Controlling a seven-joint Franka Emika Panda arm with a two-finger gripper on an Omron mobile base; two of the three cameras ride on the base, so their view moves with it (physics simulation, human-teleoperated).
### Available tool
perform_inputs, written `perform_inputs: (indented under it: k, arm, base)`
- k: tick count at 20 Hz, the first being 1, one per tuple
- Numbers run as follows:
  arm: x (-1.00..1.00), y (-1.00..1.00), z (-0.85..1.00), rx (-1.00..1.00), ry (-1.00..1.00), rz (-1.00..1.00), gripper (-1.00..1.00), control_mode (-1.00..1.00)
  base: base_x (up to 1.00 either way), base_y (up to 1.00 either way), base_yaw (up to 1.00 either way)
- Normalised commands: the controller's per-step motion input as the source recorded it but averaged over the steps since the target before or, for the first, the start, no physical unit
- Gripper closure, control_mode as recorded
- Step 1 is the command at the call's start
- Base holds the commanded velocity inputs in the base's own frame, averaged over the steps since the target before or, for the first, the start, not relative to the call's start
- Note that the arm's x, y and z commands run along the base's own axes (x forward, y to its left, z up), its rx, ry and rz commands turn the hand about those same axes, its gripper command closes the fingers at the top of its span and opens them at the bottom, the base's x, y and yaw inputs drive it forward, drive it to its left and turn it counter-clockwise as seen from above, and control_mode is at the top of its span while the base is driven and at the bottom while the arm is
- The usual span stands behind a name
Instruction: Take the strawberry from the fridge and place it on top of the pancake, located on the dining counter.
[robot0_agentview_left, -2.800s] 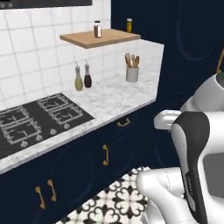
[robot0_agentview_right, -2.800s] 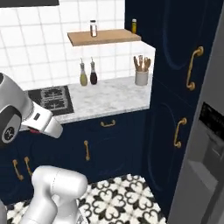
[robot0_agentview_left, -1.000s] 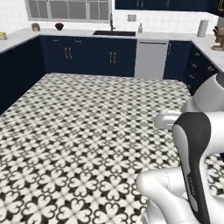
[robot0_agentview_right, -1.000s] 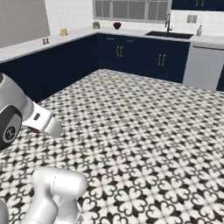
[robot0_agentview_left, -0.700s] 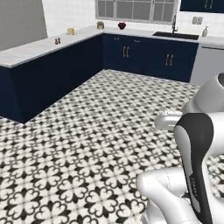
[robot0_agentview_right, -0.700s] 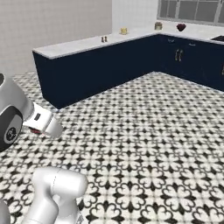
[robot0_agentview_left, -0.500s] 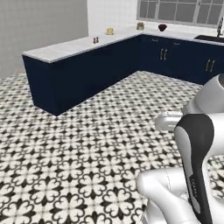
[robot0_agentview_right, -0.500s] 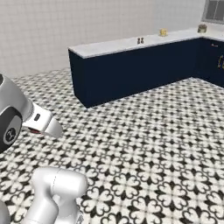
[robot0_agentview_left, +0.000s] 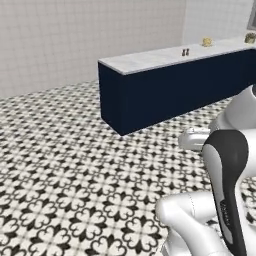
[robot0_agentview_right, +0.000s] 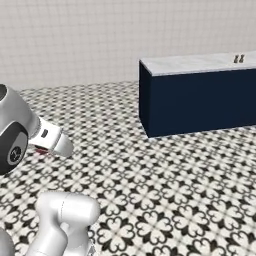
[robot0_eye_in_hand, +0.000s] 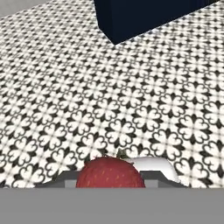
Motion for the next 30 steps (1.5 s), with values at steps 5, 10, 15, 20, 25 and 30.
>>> perform_inputs:
  k: [5,10,15,20,25,30]
  arm:
    - [0.0,0.0,0.0,0.0,0.0,0.0,1.0,1.0]
    - [0.0,0.0,0.0,0.0,0.0,0.0,1.0,1.0]
    - [0.0,0.0,0.0,0.0,0.0,0.0,1.0,1.0]
    - [0.0,0.0,0.0,0.0,0.0,0.0,1.0,1.0]
    - [0.0,0.0,0.0,0.0,0.0,0.0,1.0,1.0]
    - [0.0,0.0,0.0,0.0,0.0,0.0,1.0,1.0]
  base:
    - [1.0,-0.01,0.32]
    - [1.0,0.0,0.3]
    - [1.0,0.0,0.19]
    - [1.0,0.0,0.13]
    - [1.0,0.0,0.13]
    - [1.0,0.0,0.12]
